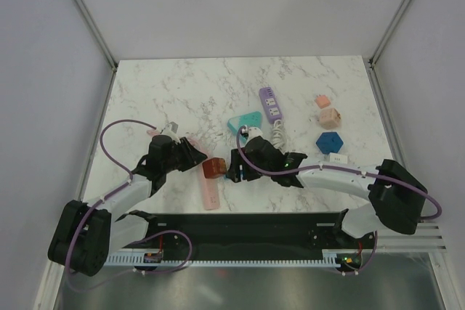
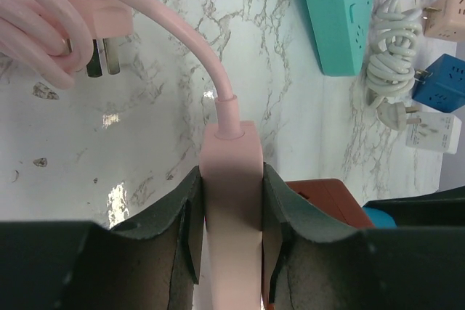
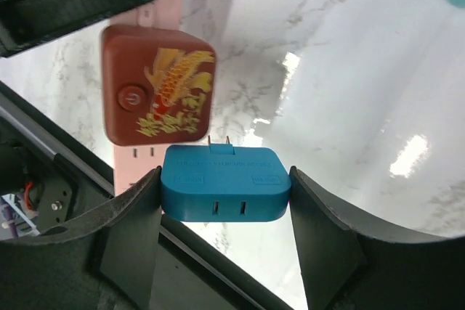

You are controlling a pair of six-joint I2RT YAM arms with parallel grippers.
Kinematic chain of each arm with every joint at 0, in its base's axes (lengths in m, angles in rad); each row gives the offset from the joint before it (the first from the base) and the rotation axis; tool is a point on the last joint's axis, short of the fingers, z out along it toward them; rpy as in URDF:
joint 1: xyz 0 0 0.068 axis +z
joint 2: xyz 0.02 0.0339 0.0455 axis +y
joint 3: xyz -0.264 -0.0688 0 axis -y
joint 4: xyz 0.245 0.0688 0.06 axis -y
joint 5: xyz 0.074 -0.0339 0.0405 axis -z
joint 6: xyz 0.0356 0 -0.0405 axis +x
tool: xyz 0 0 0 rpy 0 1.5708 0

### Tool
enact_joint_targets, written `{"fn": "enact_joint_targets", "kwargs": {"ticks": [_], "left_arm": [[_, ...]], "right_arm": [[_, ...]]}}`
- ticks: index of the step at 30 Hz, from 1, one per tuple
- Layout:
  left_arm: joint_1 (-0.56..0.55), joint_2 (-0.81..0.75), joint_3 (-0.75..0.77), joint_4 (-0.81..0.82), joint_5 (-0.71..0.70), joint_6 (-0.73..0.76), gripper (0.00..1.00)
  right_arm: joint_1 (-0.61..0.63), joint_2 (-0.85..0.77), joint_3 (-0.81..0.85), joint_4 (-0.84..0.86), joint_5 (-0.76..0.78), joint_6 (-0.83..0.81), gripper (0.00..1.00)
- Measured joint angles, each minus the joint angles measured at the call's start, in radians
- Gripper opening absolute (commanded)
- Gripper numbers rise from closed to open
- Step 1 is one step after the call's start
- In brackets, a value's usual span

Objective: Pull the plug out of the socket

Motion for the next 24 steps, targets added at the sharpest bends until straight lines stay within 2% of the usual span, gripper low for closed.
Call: {"fn": "enact_joint_targets", "kwargs": {"ticks": [3, 7, 14, 19, 24], "left_arm": [[0.000, 0.000, 0.000, -0.003, 0.000, 0.000, 0.02], [0.000, 0.000, 0.000, -0.005, 0.001, 0.000, 0.02], [0.000, 0.001, 0.000, -0.004, 0.004, 0.000, 0.02], [0.000, 0.002, 0.000, -0.004, 0.012, 0.000, 0.02], [0.000, 0.002, 0.000, -0.004, 0.017, 0.000, 0.02]], "right_arm": [[-0.050, -0.069, -0.052, -0.018, -0.006, 0.000, 0.00], [-0.219, -0.259, -0.152, -0.071, -0.034, -0.006, 0.00], [-0.407, -0.536, -0.185, -0.233, 0.047, -0.035, 0.00], [-0.544, -0.634, -0.269, -0.328, 0.072, -0.018, 0.00], [-0.639, -0.678, -0.357, -0.391, 0.036, 0.016, 0.01]]}}
